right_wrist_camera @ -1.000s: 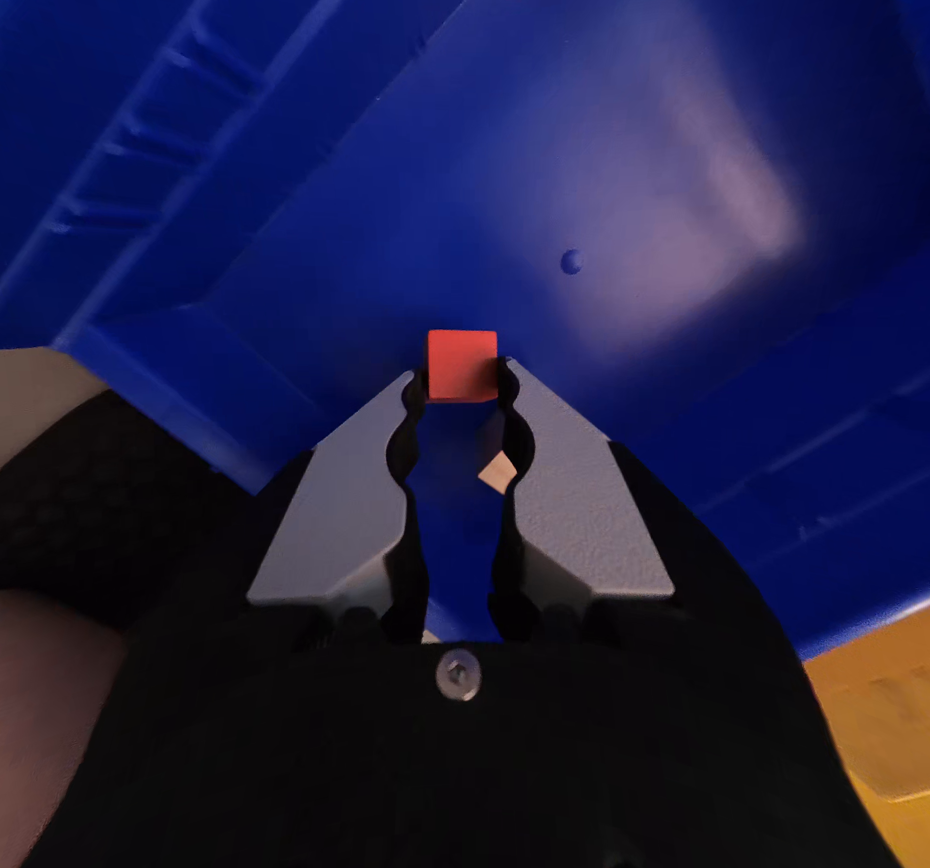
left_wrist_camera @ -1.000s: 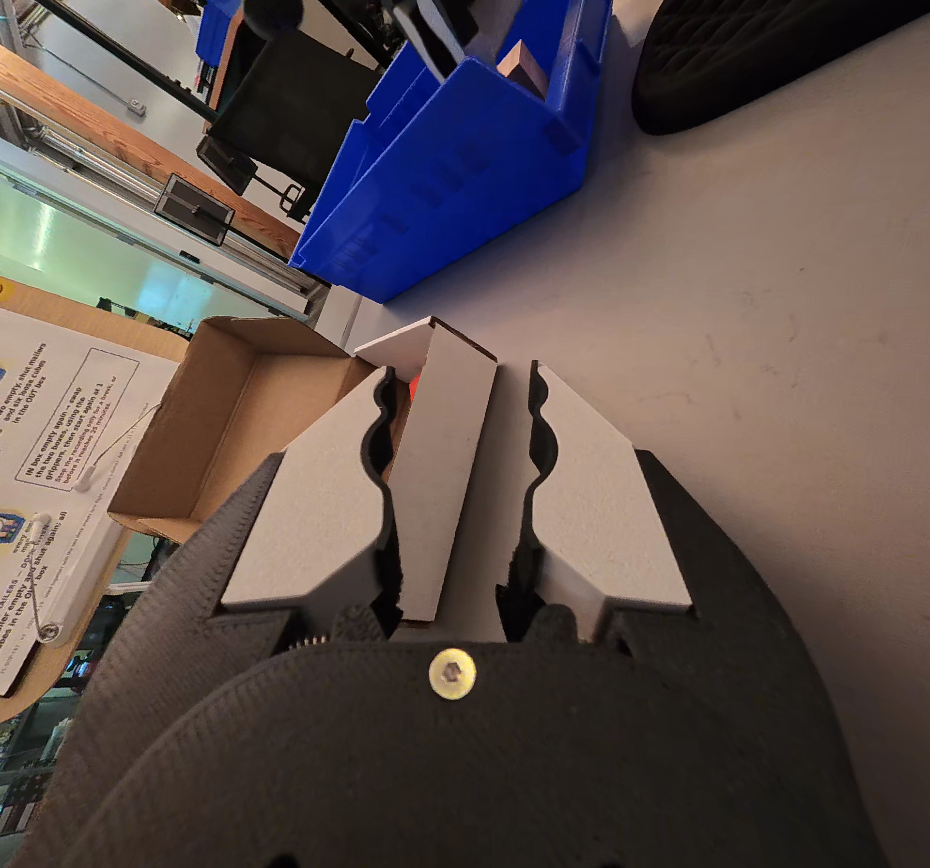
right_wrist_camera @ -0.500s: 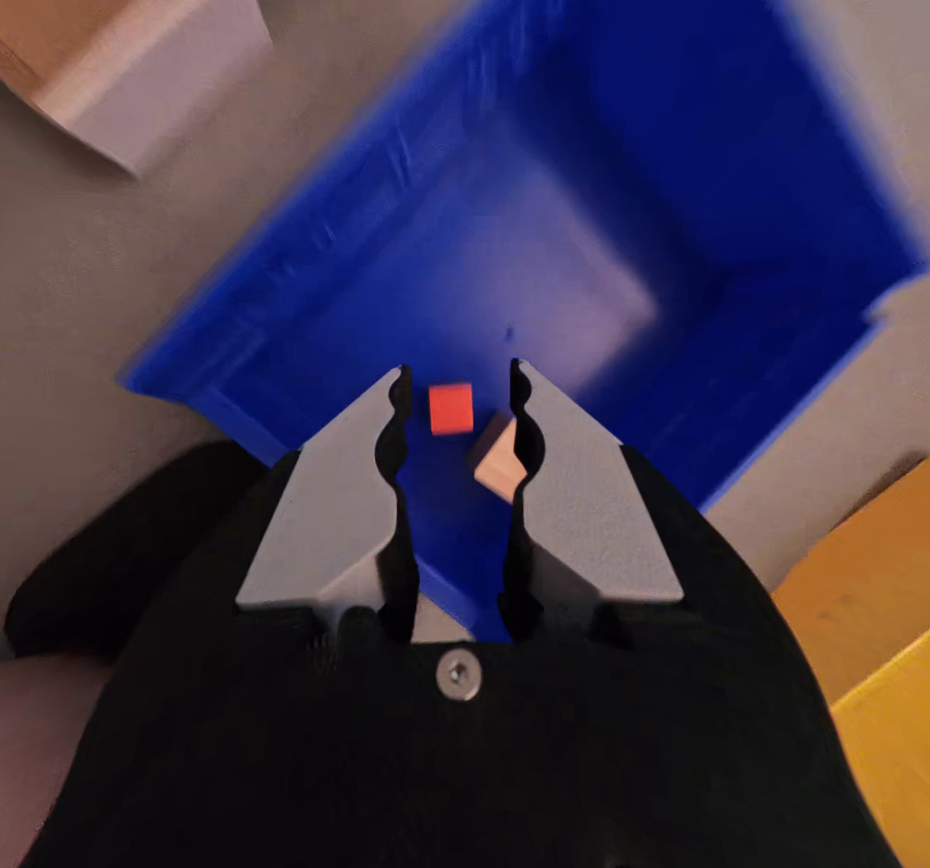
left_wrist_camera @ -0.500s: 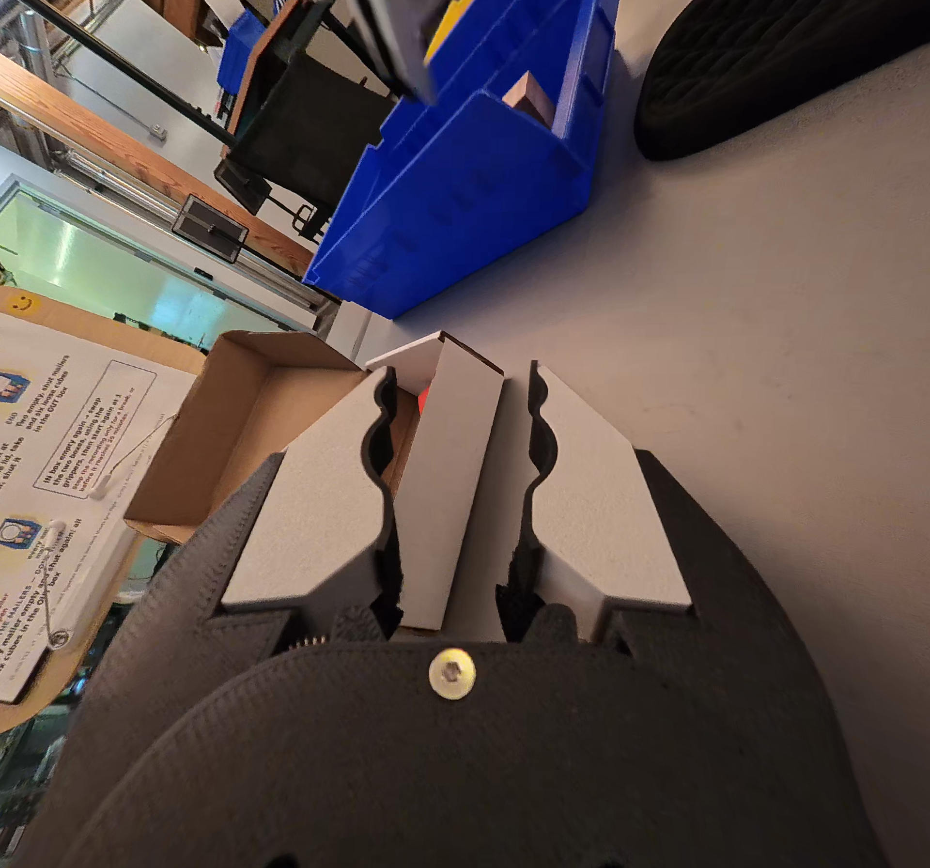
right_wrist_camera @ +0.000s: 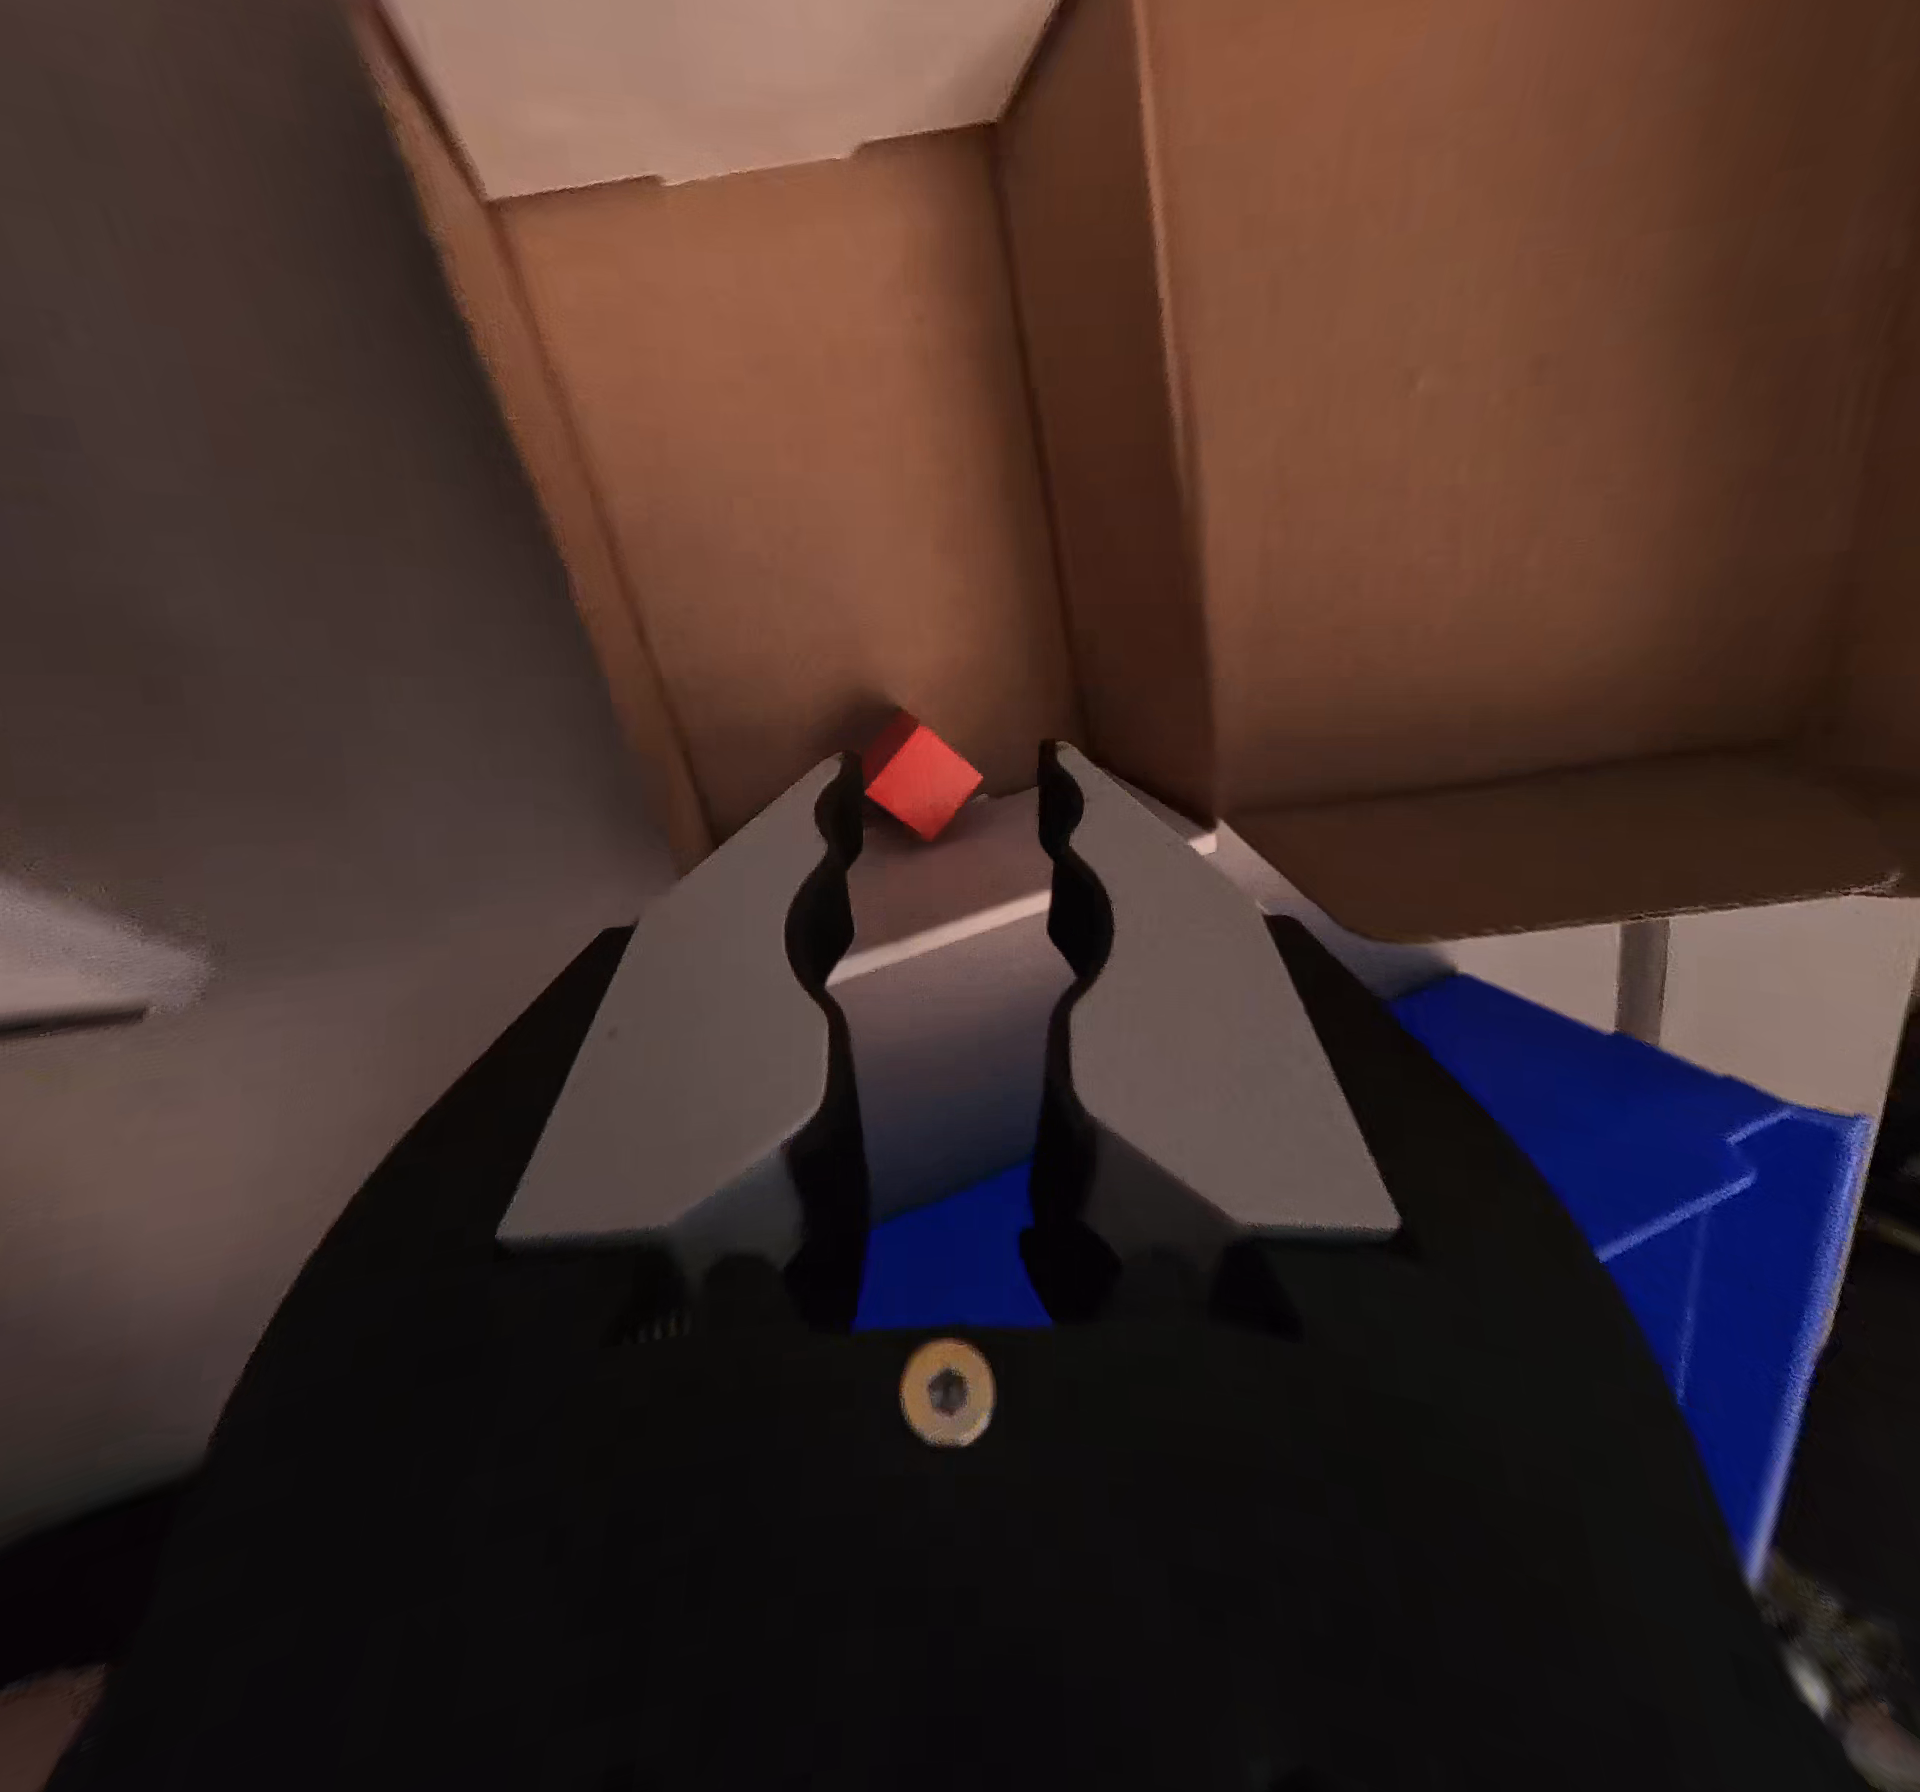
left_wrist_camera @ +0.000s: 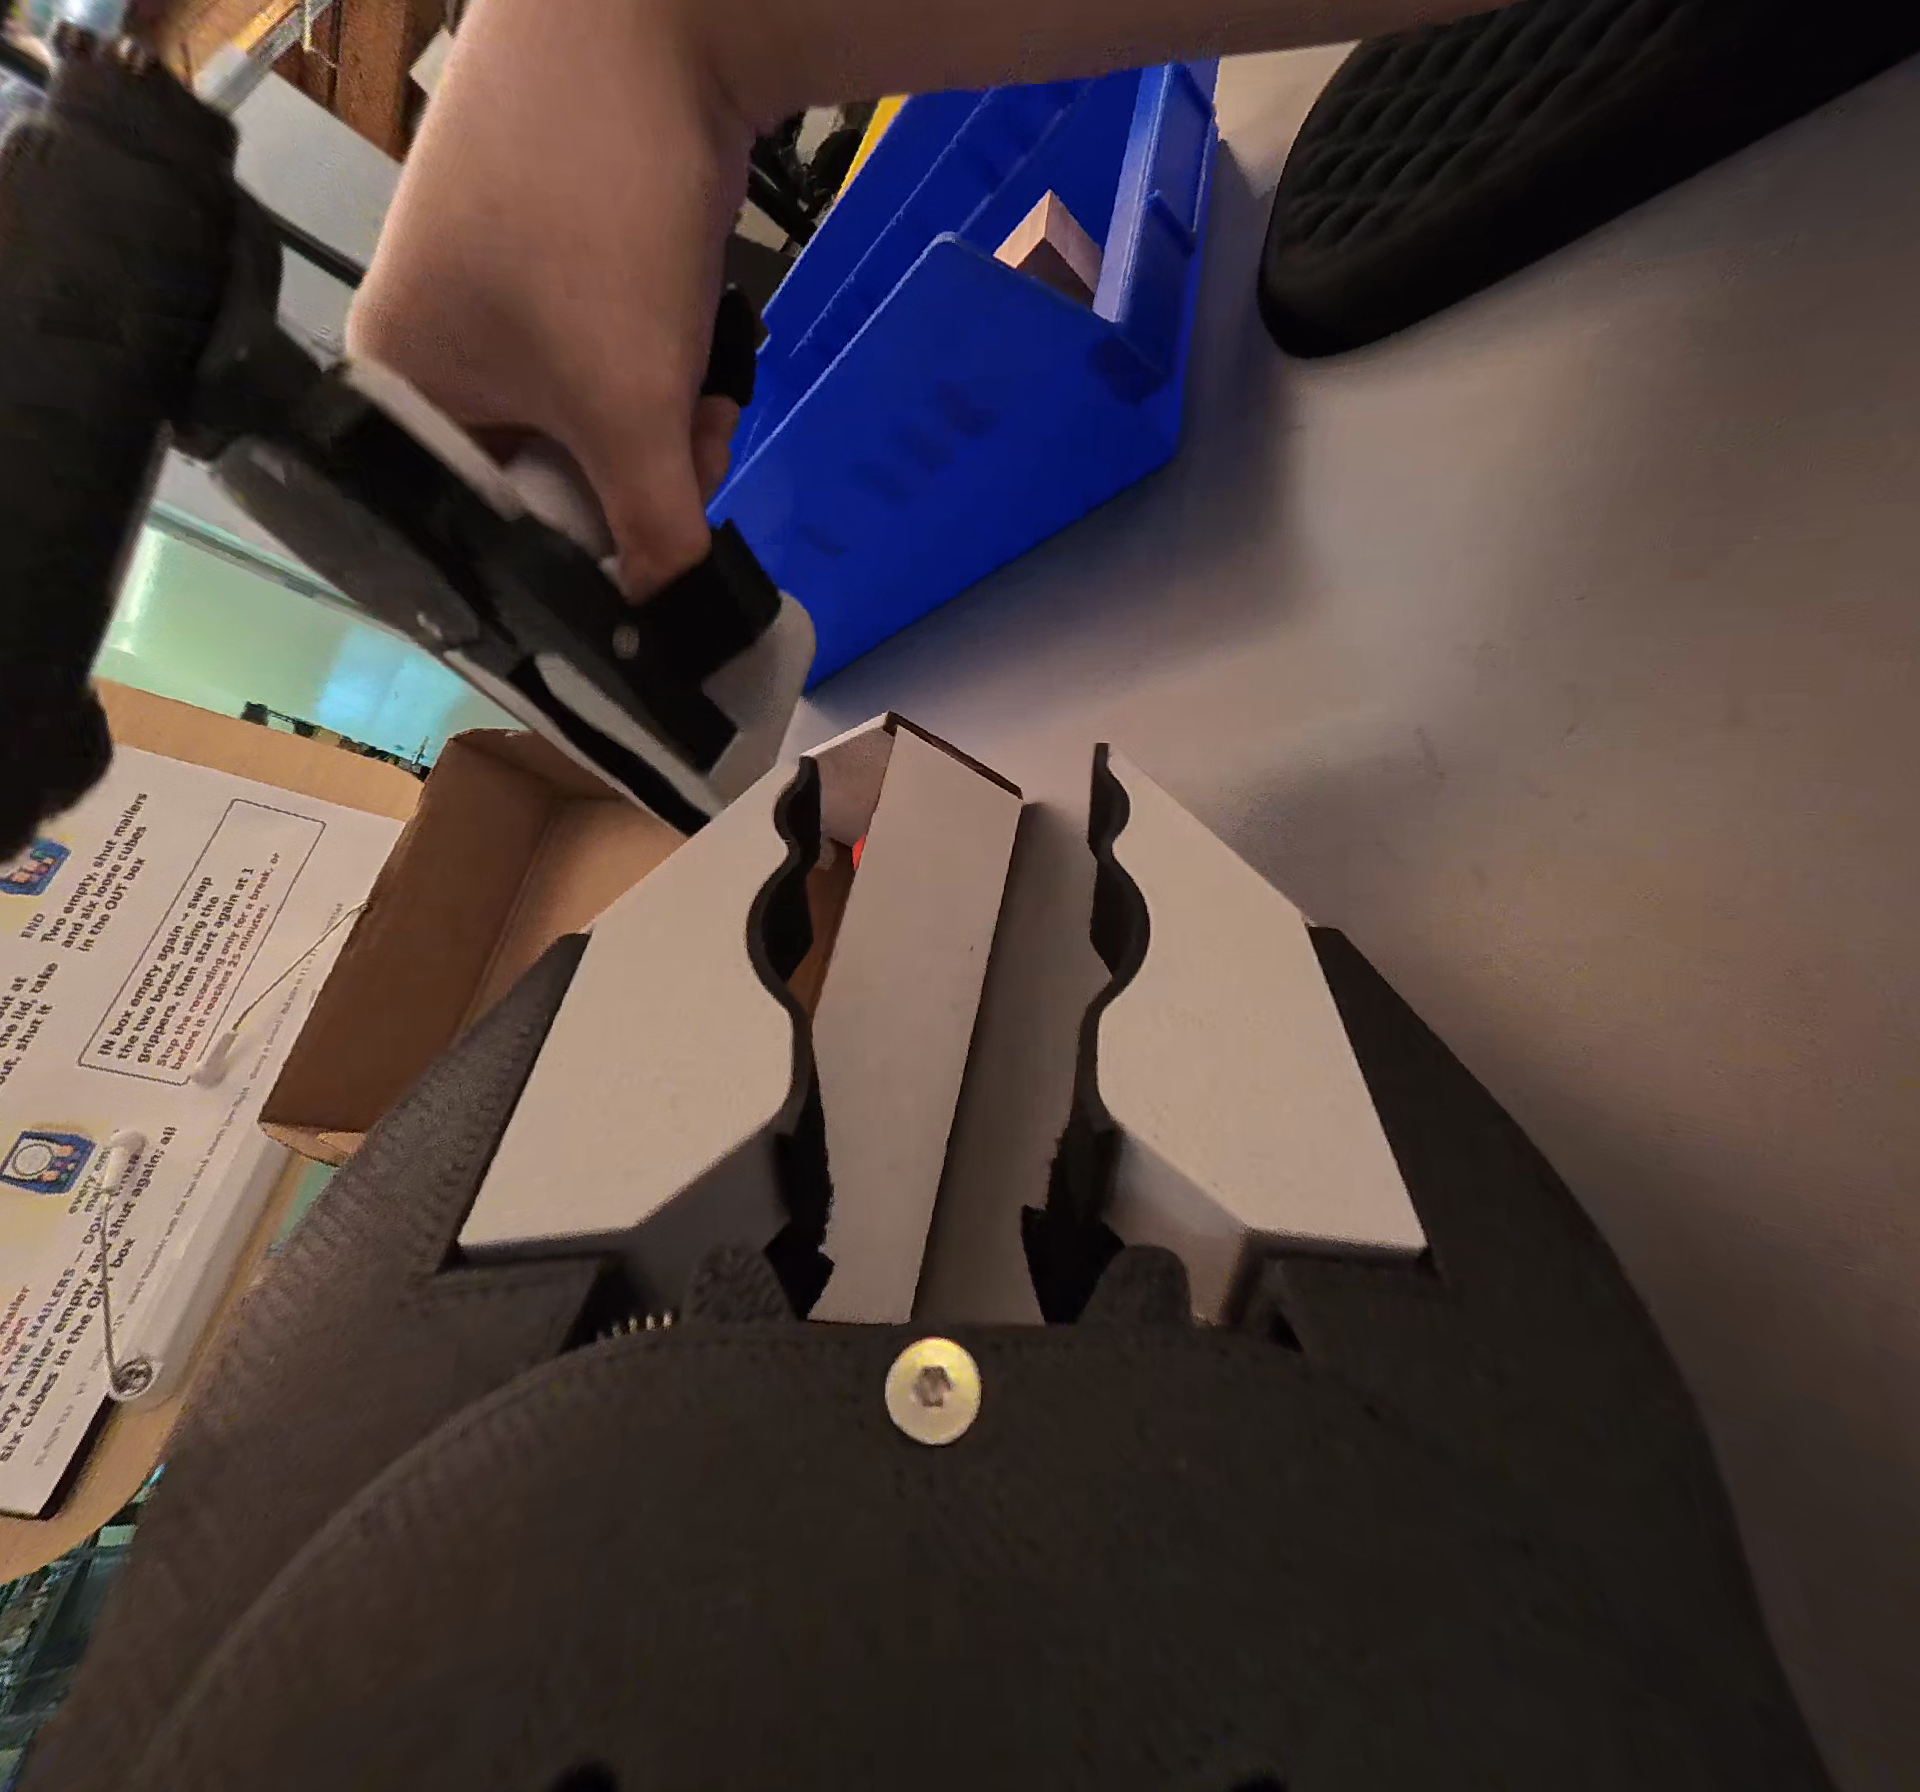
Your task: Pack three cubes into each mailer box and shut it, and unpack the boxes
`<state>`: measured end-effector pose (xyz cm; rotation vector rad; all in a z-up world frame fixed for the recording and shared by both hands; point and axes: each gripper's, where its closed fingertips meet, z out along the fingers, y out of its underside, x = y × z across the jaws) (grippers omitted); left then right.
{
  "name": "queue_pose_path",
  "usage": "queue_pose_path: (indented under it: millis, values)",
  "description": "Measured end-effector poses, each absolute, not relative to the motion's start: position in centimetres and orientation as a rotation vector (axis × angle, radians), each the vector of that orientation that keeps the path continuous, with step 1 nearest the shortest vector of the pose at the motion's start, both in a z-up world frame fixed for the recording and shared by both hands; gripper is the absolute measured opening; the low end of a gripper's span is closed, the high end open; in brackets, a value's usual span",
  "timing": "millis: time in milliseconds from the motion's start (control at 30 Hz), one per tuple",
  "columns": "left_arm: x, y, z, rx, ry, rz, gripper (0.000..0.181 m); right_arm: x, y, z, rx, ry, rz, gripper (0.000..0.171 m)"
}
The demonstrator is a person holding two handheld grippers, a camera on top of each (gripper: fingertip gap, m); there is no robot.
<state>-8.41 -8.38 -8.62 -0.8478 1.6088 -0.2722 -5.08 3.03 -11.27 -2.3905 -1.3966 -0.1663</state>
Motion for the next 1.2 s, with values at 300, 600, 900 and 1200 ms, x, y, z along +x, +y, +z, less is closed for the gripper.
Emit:
queue_pose_path:
  millis: [300,600,900,1200]
  values:
    - [-8.3,-8.7,-8.9,-0.838,1.63,-0.277,0.051,-4.4,2.7,-14.4,-2.666,-1.268,-0.24,0.042]
    - [-8.3,-8.5,-8.8,-0.84,1.624,-0.274,0.051,-4.4,2.1,-14.8,-2.681,-1.327,-0.21,0.021]
    - [-8.4,-8.3,-8.8,-0.849,1.618,-0.269,0.05,-4.6,2.6,-7.8,-2.434,-1.24,-0.249,0.021]
    - [-8.5,-8.3,-8.8,-0.849,1.618,-0.263,0.05,9.5,-4.6,-1.4,-2.593,-0.683,-0.15,0.021]
